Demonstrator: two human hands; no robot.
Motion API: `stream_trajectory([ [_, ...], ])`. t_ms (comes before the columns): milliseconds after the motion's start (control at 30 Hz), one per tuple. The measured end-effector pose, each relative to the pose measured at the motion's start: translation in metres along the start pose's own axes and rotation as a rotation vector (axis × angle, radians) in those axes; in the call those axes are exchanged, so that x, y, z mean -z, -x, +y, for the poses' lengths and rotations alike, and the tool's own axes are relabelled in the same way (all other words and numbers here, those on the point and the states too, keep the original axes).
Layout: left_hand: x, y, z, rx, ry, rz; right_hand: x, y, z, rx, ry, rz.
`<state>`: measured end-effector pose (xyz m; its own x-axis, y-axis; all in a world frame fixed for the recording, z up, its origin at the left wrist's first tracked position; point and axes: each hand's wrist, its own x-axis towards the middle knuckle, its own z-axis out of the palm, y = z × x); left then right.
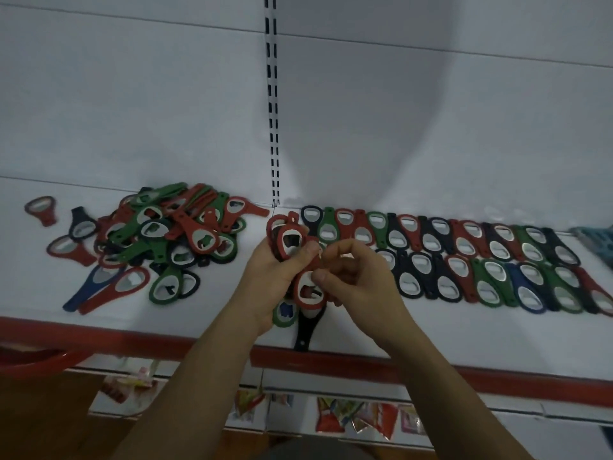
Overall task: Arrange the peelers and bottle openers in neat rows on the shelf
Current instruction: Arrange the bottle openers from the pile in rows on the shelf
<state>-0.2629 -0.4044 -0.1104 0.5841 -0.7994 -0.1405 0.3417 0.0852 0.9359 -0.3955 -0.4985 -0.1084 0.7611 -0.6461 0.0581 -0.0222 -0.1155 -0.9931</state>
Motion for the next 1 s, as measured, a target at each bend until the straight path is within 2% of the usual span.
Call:
stream_trajectory([
  [67,0.011,0.003,0.005,-0.043,-0.178,-0.088,0.006,0.008,0.004,-0.023,0.01,0.052],
  [133,0.027,0.007,0.01,-0.126,-0.533,-0.223,0.015,0.019,0.011,-0.048,0.107,0.125],
  [200,0.04,0.007,0.008,-0.218,-0.947,-0.238,0.022,0.03,0.018,-0.09,0.272,0.157],
  [300,0.047,0.006,0.006,-0.346,-1.26,-0.257,0.023,0.041,0.026,-0.138,0.508,0.154],
  [433,0.045,0.001,0.004,-0.456,-1.4,-0.549,0.017,0.048,0.031,-0.146,0.72,0.176],
  [533,0.047,0.001,-0.003,-0.421,-1.497,-0.663,0.014,0.052,0.03,-0.096,0.822,0.178],
  [633,0.049,0.004,-0.009,-0.39,-1.53,-0.663,0.012,0.055,0.031,-0.055,0.877,0.181],
  [1000,0.049,0.012,-0.018,-0.448,-1.541,-0.598,0.006,0.051,0.035,-0.057,0.914,0.137],
])
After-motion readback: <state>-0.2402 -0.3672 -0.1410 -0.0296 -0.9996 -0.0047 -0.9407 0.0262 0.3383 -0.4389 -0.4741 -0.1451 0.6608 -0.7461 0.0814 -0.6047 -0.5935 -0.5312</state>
